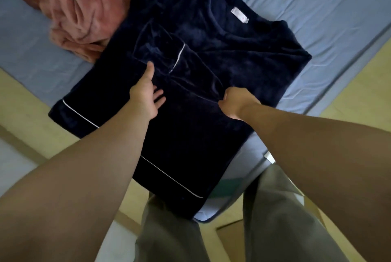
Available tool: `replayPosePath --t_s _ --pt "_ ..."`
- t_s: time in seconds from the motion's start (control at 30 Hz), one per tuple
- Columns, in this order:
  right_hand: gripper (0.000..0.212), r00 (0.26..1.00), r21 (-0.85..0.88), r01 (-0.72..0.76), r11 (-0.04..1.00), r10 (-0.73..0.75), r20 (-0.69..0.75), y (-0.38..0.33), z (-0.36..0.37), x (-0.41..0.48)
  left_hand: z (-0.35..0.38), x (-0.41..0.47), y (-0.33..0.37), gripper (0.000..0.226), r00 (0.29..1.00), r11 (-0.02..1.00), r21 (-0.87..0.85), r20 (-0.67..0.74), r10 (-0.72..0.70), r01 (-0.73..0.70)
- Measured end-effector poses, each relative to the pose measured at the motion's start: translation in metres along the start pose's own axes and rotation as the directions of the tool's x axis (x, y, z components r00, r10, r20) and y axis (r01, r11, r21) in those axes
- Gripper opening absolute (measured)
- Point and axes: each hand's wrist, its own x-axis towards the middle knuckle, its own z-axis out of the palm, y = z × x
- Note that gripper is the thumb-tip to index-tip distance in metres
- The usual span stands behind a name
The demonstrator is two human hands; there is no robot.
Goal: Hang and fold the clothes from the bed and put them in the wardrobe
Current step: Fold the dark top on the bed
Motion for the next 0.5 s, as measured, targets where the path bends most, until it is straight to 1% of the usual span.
replayPosePath --t_s 0.03,0.1,0.17,0.2,0.23,0.3,0.33,0.4,0.47,0.5 --pt "0.024 0.998 -0.041 0.019 0.999 -0.021 -0.061 -0.001 0.001 -0.001 0.003 0.003 0.006 0.093 0.999 1.000 0.008 -0.030 0.018 -0.018" --pt "0.039 0.984 -0.112 0.066 0.991 -0.084 -0.157 -0.007 0.005 -0.001 0.010 0.007 0.023 0.099 0.991 0.996 0.048 -0.106 0.076 -0.071" --pt "0.055 0.970 -0.170 0.106 0.980 -0.140 -0.199 -0.017 0.009 0.000 0.015 0.017 0.035 0.107 0.978 0.988 0.092 -0.161 0.136 -0.122" --pt "0.060 0.967 -0.185 0.119 0.975 -0.156 -0.203 -0.023 0.010 0.002 0.017 0.022 0.038 0.103 0.971 0.982 0.112 -0.171 0.170 -0.152" --pt "0.063 0.968 -0.182 0.128 0.975 -0.163 -0.192 -0.029 0.011 0.003 0.017 0.028 0.040 0.089 0.963 0.973 0.123 -0.163 0.215 -0.196" --pt "0.065 0.973 -0.142 0.149 0.979 -0.171 -0.155 -0.040 0.012 0.006 0.014 0.036 0.044 0.038 0.934 0.945 0.133 -0.163 0.318 -0.299" --pt "0.065 0.973 -0.147 0.164 0.975 -0.185 -0.141 -0.044 0.014 0.007 0.009 0.038 0.046 0.028 0.919 0.933 0.124 -0.168 0.356 -0.339" --pt "0.064 0.967 -0.212 0.203 0.956 -0.229 -0.108 -0.051 0.021 0.007 -0.008 0.043 0.045 0.033 0.887 0.903 0.132 -0.173 0.427 -0.409" --pt "0.057 0.965 -0.276 0.236 0.932 -0.259 -0.047 -0.056 0.028 0.006 -0.030 0.043 0.036 0.037 0.834 0.852 0.251 -0.207 0.511 -0.460" --pt "0.053 0.965 -0.302 0.243 0.922 -0.262 -0.023 -0.058 0.030 0.005 -0.042 0.043 0.028 0.038 0.812 0.824 0.344 -0.227 0.538 -0.450"
